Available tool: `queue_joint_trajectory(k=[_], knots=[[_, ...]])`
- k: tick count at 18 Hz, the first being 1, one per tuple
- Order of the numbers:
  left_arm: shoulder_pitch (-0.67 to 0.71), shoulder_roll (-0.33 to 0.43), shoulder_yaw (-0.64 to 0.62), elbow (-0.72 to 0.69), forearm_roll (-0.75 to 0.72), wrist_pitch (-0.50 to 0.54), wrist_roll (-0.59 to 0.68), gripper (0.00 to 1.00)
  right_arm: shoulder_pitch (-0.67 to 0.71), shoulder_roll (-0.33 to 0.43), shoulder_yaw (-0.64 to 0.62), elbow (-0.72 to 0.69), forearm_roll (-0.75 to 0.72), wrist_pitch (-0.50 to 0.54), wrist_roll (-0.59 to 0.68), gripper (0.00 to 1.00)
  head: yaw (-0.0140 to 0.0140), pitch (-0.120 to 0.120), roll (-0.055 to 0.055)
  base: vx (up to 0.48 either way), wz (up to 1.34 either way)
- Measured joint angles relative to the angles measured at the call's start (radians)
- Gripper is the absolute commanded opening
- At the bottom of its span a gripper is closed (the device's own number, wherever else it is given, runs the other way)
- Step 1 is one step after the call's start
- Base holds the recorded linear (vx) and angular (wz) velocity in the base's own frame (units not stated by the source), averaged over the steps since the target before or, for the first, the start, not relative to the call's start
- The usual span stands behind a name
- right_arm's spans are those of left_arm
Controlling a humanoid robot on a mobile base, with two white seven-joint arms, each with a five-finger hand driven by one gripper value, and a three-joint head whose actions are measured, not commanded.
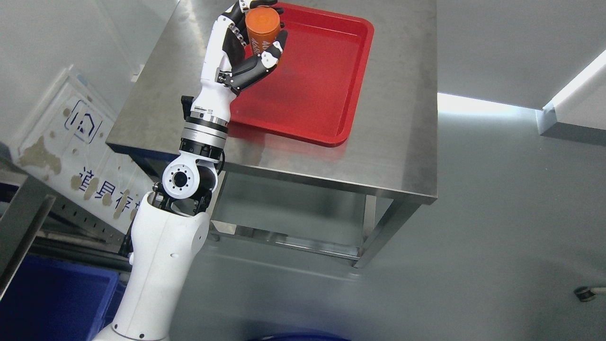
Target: Grab orange capacitor from left shelf to right desk
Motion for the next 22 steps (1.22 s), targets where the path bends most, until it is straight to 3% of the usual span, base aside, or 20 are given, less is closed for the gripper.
queue_joint_trajectory(k=[9, 10, 12, 17, 22], knots=[[-0.010, 0.000, -0.078, 0.017, -0.004, 0.081, 0.000, 0.11, 0.000, 0.000, 0.000, 0.000, 0.000, 0.001, 0.003, 1.00, 0.0000, 0.000, 0.000, 0.170, -0.11], [-0.010, 0.000, -0.084, 0.017, -0.005, 0.085, 0.000, 0.20, 0.000, 0.000, 0.000, 0.000, 0.000, 0.001, 0.003, 1.00, 0.0000, 0.000, 0.000, 0.062, -0.02], [-0.010, 0.000, -0.093, 0.018, -0.005, 0.088, 0.000, 0.72, 0.000, 0.000, 0.000, 0.000, 0.000, 0.001, 0.003, 1.00, 0.0000, 0.000, 0.000, 0.040, -0.03], [-0.010, 0.000, -0.104, 0.013, -0.006, 0.091, 0.000, 1.00, 0.000, 0.000, 0.000, 0.000, 0.000, 0.002, 0.003, 1.00, 0.0000, 0.000, 0.000, 0.002, 0.00], [-0.023, 0.000, -0.095, 0.008, -0.006, 0.061, -0.001, 1.00, 0.000, 0.000, 0.000, 0.000, 0.000, 0.002, 0.003, 1.00, 0.0000, 0.000, 0.000, -0.006, 0.00]])
